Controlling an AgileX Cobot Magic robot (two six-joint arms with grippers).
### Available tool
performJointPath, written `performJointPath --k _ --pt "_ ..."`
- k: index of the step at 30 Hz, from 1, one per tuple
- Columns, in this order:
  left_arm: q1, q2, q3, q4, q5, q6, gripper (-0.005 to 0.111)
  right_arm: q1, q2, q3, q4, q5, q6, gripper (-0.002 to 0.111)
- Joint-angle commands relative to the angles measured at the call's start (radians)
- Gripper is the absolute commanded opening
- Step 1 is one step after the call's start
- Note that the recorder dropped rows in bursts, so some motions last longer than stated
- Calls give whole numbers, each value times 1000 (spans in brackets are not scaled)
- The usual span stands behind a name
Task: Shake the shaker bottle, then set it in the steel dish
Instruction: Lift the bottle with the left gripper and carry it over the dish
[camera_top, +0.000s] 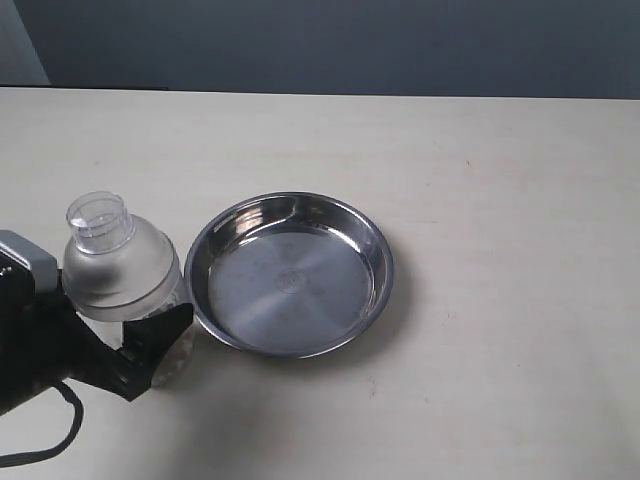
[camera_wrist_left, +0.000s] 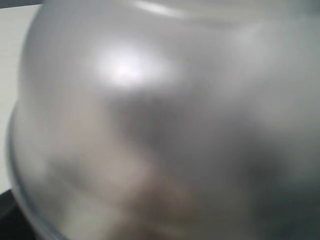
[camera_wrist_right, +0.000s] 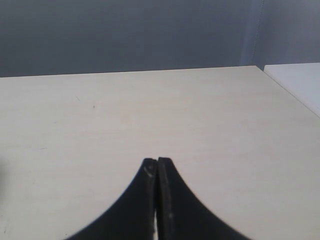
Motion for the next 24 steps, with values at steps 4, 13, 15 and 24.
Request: performJointPath --k 4,13,15,24 --pt "-5 4 0 5 28 -23 0 -3 -5 1 1 -14 -2 -1" --pt "-5 -35 0 -74 -17 -11 0 -3 -5 1 1 -14 -2 -1" --pt "-5 -107 -3 -133 -25 -54 0 -3 -5 1 1 -14 -2 -1" --pt "-10 -420 -265 47 465 -360 0 -3 -5 1 1 -14 -2 -1"
